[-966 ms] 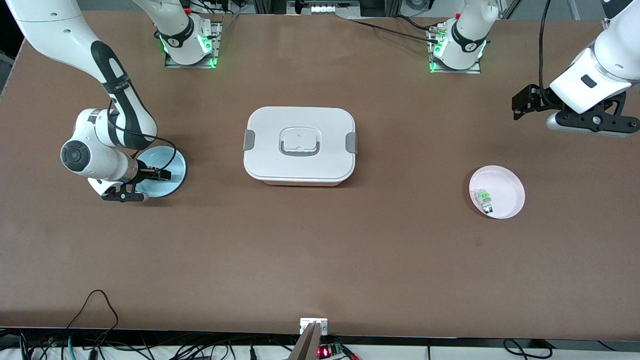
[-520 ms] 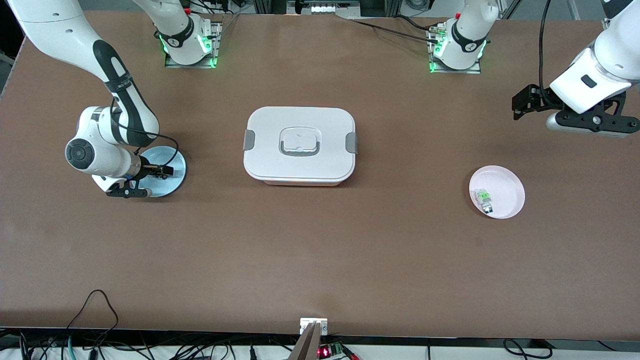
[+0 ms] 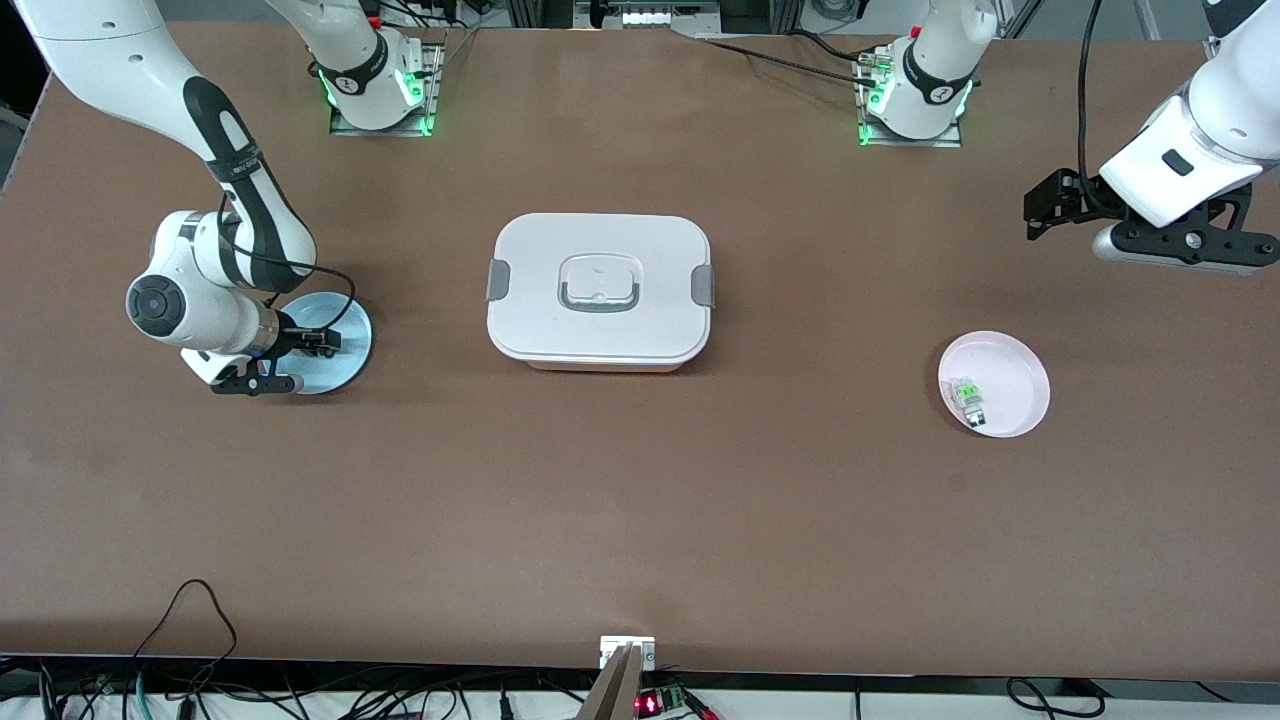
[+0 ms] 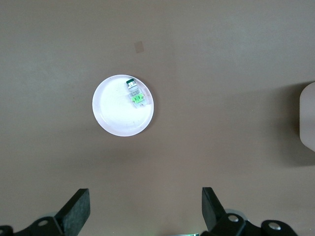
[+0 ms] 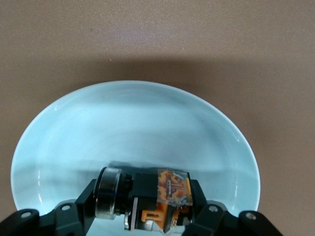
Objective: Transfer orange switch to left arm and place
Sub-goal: 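Close the right gripper on the orange switch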
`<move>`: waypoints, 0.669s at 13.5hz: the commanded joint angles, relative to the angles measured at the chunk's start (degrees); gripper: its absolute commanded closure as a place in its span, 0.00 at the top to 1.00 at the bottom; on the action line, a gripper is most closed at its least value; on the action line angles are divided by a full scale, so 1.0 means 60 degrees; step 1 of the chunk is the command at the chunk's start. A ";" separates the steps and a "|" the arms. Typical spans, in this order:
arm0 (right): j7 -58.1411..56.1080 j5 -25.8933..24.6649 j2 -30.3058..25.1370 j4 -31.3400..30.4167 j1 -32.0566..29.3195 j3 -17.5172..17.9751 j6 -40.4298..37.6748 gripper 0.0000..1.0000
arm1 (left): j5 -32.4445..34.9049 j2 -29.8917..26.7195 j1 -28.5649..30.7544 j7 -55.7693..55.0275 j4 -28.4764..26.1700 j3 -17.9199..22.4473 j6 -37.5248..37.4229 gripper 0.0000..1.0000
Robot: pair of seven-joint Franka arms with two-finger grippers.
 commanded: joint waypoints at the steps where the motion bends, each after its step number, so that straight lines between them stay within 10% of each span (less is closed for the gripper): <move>1: -0.0380 -0.0145 -0.0241 -0.0283 0.0005 -0.0023 0.0173 0.44 | -0.0188 0.0156 0.0016 0.0031 0.0324 0.0000 -0.0177 1.00; 9: -0.0616 -0.0159 -0.1030 -0.0079 0.0005 0.0167 -0.0410 0.30 | -0.0188 0.0156 0.0016 0.0017 0.0324 0.0000 -0.0177 1.00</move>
